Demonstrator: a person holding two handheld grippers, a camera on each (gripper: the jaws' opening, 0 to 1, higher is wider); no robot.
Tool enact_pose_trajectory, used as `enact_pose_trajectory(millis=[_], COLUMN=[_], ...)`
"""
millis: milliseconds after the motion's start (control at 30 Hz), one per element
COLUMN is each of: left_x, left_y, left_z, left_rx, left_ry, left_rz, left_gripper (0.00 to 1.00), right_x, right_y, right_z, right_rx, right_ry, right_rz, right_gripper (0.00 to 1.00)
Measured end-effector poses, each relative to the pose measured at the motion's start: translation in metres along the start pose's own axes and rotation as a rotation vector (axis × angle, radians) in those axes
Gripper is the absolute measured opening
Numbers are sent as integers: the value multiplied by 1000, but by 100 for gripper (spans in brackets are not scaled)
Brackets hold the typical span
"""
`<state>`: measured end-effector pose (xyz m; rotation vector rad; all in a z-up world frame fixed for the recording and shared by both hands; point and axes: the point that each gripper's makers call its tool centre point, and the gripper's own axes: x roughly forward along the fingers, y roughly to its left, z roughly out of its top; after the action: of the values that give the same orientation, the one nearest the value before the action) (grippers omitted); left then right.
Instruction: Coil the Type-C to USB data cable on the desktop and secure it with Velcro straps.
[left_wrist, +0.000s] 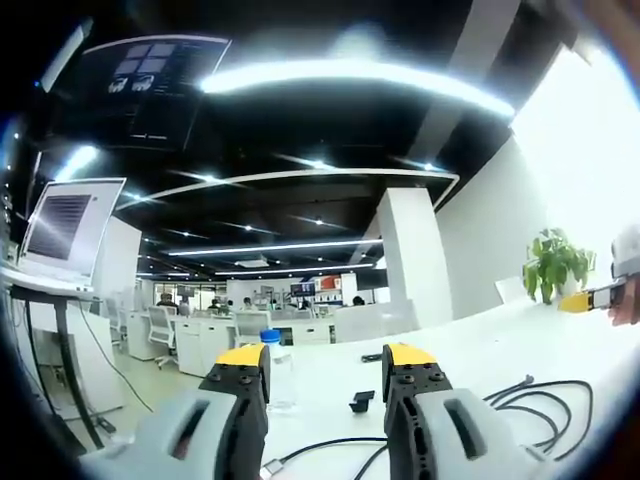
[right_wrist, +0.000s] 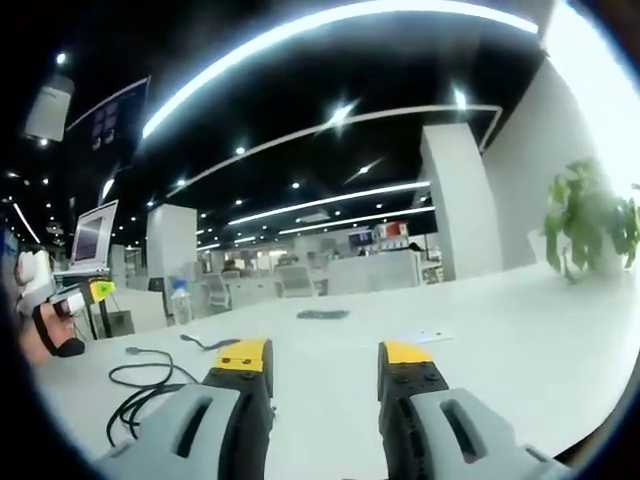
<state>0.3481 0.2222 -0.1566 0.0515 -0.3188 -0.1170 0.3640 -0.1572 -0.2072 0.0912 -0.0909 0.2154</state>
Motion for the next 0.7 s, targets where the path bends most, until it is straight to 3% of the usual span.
enact_pose_trajectory(millis=[167,700], left_x=[-1,1], left_y=[1,1], left_z=[3,0], left_rx=[7,30], left_ry=[-10,0], left_rz=[8,11], left_gripper=[46,46], right_x=[1,10], right_y=[14,97], right_z=[-2,-10], right_rx=[-21,-166], right_ry=[3,11], right_rz=[47,265], right_gripper=[38,39])
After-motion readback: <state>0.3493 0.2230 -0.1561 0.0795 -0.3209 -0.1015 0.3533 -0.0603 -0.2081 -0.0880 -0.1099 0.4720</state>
